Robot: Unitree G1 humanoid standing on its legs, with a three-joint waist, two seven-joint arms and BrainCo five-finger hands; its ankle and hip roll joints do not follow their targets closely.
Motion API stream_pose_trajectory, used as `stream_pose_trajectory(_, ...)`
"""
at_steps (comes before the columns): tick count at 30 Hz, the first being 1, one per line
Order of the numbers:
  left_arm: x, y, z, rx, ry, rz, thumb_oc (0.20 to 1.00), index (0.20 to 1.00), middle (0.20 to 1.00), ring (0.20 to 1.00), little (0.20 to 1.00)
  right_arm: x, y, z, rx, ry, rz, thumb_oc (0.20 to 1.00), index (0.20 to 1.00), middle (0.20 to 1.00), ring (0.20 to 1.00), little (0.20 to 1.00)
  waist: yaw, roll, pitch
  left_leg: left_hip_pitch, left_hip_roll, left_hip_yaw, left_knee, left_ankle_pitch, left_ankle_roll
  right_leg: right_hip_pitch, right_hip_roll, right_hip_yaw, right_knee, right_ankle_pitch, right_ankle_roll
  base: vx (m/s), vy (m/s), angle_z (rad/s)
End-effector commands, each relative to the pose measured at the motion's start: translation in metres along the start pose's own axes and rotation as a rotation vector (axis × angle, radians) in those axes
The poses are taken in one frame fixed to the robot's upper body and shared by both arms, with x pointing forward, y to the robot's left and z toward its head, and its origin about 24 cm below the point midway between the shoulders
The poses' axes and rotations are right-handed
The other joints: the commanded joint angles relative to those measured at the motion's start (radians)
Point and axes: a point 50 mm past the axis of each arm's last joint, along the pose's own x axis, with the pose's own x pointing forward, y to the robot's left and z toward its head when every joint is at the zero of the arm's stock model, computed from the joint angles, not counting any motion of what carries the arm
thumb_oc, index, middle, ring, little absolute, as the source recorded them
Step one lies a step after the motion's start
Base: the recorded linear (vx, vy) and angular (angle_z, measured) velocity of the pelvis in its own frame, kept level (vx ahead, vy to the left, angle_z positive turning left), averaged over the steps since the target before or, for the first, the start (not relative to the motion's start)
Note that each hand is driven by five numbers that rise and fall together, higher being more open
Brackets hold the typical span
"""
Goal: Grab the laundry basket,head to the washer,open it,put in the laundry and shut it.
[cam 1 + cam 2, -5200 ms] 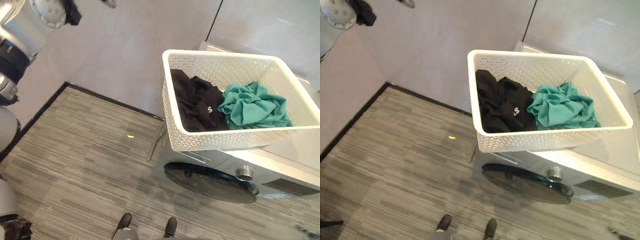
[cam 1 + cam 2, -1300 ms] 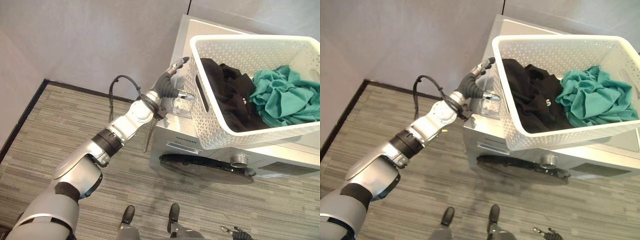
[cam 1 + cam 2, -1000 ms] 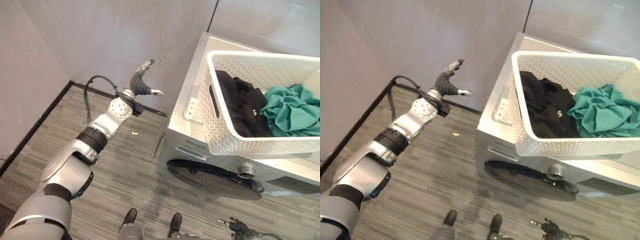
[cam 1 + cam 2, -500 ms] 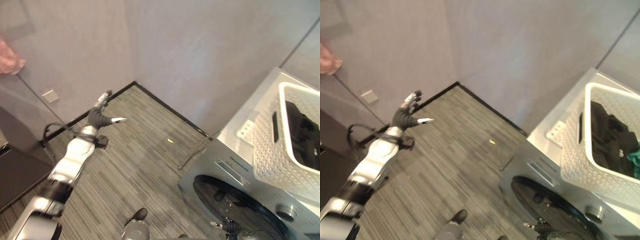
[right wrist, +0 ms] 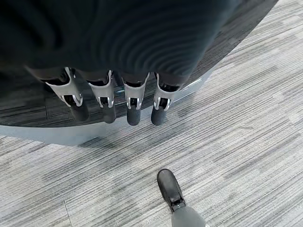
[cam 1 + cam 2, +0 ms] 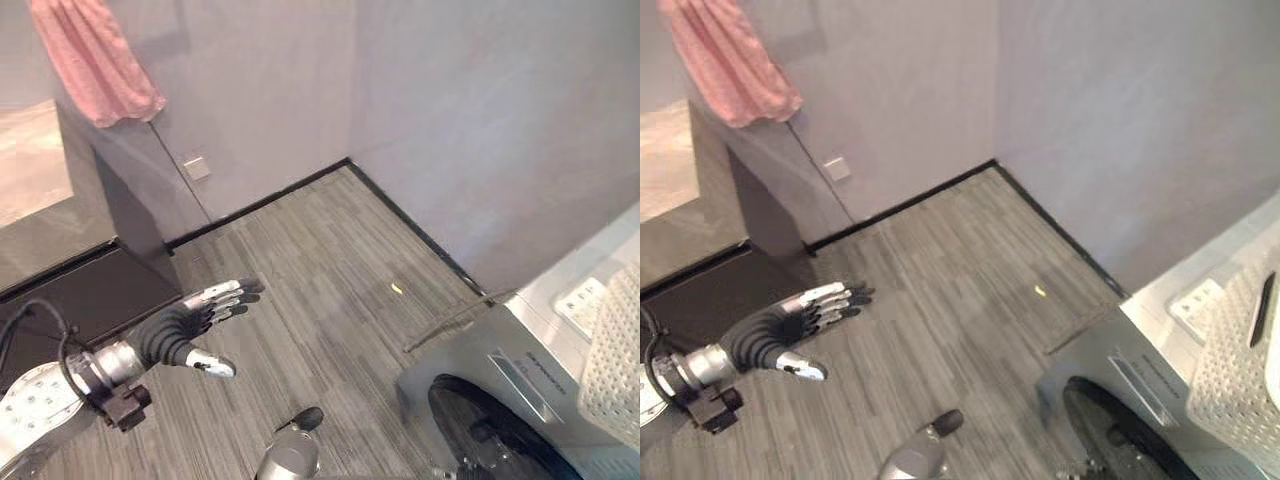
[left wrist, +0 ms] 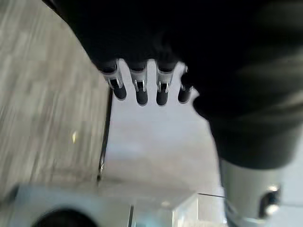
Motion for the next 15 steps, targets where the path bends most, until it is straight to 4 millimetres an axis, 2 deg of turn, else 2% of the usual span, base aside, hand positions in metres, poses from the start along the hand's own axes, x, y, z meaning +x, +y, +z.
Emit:
stream_pose_trajectory(1,0.010,-0.006,0.014,-0.089,-0.074,-0.125,1.000,1.000,1.000,1.000,1.000,0.002,0.002,0.011,-0.065,-0.044,0.022,1.000,1.000,1.000,1.000,1.000,-0.011,0.003,0.017,-0.058,0.002,-0.038,-0.116,0.161,0.016,0.013,0.028,0.014,-0.002,-0.039,-0.012,0.04,0.033,0.46)
stream_pose_trajectory(5,0.014,-0.021,-0.005,-0.275,0.086,-0.301,1.000,1.000,1.000,1.000,1.000,0.000,0.013,-0.004,-0.105,0.020,0.064,1.000,1.000,1.000,1.000,1.000,-0.048,0.002,0.021,-0.046,-0.004,-0.029,-0.115,0.159,0.027,0.010,0.018,0.012,0.026,-0.051,-0.011,0.01,0.022,0.08)
stream_pose_trajectory(10,0.039,-0.036,-0.017,-0.403,0.097,-0.468,1.000,1.000,1.000,1.000,1.000,0.000,0.015,-0.009,-0.138,0.055,0.067,1.000,1.000,1.000,1.000,1.000,-0.085,0.003,0.018,-0.044,-0.010,-0.019,-0.114,0.154,0.028,0.017,0.015,0.020,0.030,-0.058,-0.013,-0.01,0.005,-0.01)
stream_pose_trajectory(12,0.053,-0.046,-0.013,-0.397,0.077,-0.555,1.000,1.000,1.000,1.000,1.000,0.000,0.013,-0.012,-0.130,0.077,0.059,1.000,1.000,1.000,1.000,1.000,-0.092,0.007,0.015,-0.040,-0.010,-0.018,-0.113,0.151,0.029,0.018,0.013,0.024,0.030,-0.056,-0.013,-0.03,0.016,-0.07)
stream_pose_trajectory(14,0.075,-0.058,0.001,-0.354,-0.015,-0.652,1.000,1.000,1.000,1.000,1.000,-0.002,0.009,-0.021,-0.102,0.113,0.032,1.000,1.000,1.000,1.000,1.000,-0.106,0.010,0.008,-0.034,-0.005,-0.013,-0.112,0.146,0.026,0.025,0.018,0.037,0.026,-0.058,-0.017,-0.05,0.014,-0.09)
stream_pose_trajectory(15,0.080,-0.060,0.005,-0.339,-0.033,-0.667,1.000,1.000,1.000,1.000,1.000,-0.003,0.008,-0.024,-0.097,0.125,0.024,1.000,1.000,1.000,1.000,1.000,-0.111,0.008,0.007,-0.031,-0.003,-0.011,-0.112,0.143,0.026,0.026,0.019,0.042,0.025,-0.058,-0.017,-0.04,-0.006,-0.25)
